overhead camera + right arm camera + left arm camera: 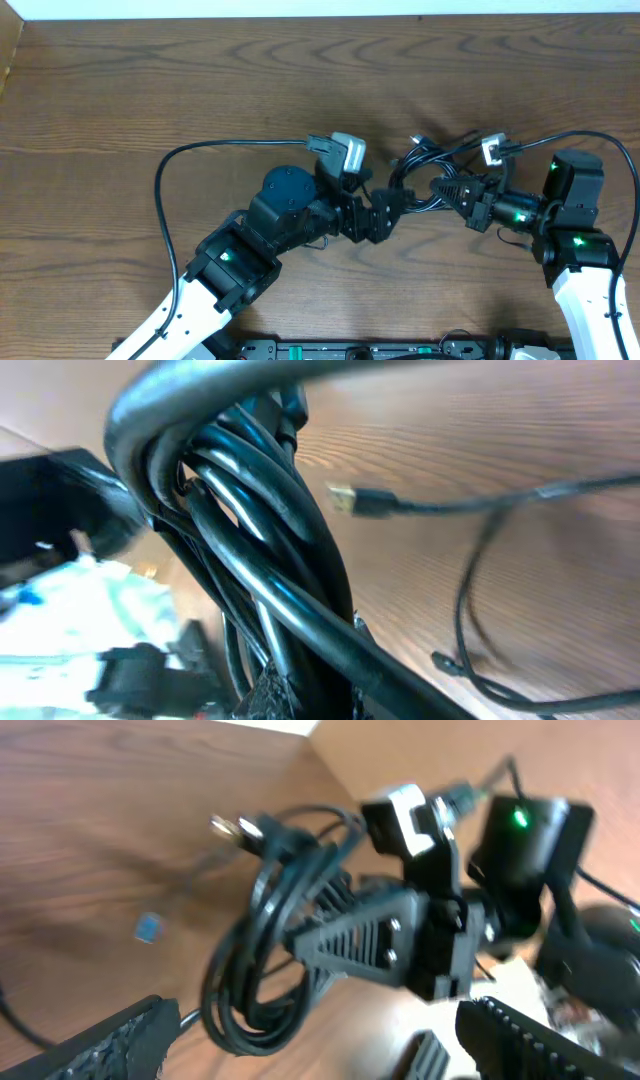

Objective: Untangle cables

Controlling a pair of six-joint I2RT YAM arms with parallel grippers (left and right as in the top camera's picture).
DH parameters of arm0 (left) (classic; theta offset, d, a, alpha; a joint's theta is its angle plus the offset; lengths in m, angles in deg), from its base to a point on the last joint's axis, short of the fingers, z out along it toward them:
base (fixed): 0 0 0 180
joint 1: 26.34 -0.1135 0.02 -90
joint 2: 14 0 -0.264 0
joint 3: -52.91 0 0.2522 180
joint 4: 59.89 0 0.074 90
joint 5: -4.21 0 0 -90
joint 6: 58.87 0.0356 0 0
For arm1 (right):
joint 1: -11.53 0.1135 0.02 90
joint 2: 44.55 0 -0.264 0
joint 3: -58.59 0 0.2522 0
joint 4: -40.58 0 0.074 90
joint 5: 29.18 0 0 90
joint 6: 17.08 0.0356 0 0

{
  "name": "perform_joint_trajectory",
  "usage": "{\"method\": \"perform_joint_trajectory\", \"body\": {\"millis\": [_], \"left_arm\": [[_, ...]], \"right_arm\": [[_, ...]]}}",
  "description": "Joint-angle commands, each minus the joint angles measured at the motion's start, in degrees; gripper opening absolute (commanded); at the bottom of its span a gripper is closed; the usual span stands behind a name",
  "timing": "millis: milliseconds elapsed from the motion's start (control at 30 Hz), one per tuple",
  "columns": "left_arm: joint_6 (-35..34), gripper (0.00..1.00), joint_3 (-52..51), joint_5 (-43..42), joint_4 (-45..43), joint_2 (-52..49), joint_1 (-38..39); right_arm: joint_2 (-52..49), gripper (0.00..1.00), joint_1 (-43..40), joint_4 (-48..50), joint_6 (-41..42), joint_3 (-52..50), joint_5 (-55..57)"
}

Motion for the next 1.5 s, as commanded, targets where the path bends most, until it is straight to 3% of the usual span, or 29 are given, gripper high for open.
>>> {"method": "perform_joint_trajectory", "body": {"millis": [0,400,467,533,600,633,1033,1100,1267,1467], "left_arm": [[5.75,0.93,0.17,-5.90,0.02,-0.09,0.74],[6.73,0.91,0.17,-3.93,-0.61,-1.75,1.03],[6.73,0.74,0.17,-3.96,-1.57,-1.95,1.03],[6.78,0.40,0.17,-3.93,-2.56,-2.10,1.03],[6.75,0.13,0.17,-3.91,-3.78,-2.40,1.03],[6.75,0.07,0.17,-3.89,-4.13,-2.51,1.03],[6.71,0.07,0.17,-3.02,-4.87,-3.54,1.03],[6.71,0.08,0.17,-2.82,-5.01,-3.48,1.03],[6.71,0.08,0.17,-1.25,-5.05,-3.21,1.03],[6.80,0.07,0.17,3.04,-5.03,-1.95,0.74]], "right_arm": [[0.09,0.01,-0.13,2.34,4.63,0.81,-10.73],[0.09,0.01,-0.13,5.09,4.66,0.81,-17.22],[0.09,0.01,-0.13,5.11,4.63,0.81,-17.20],[0.09,0.01,-0.04,5.18,4.63,0.81,-17.22],[0.09,0.01,0.42,5.22,4.63,0.81,-17.20],[0.09,0.01,0.70,5.42,4.63,0.81,-17.20],[0.09,0.01,2.12,7.04,4.59,0.81,-16.83],[0.09,0.08,2.12,6.86,4.61,0.81,-15.65],[0.09,0.37,2.12,5.31,4.55,0.81,-12.66],[0.09,0.42,2.05,5.29,4.37,0.81,-12.63]]}}
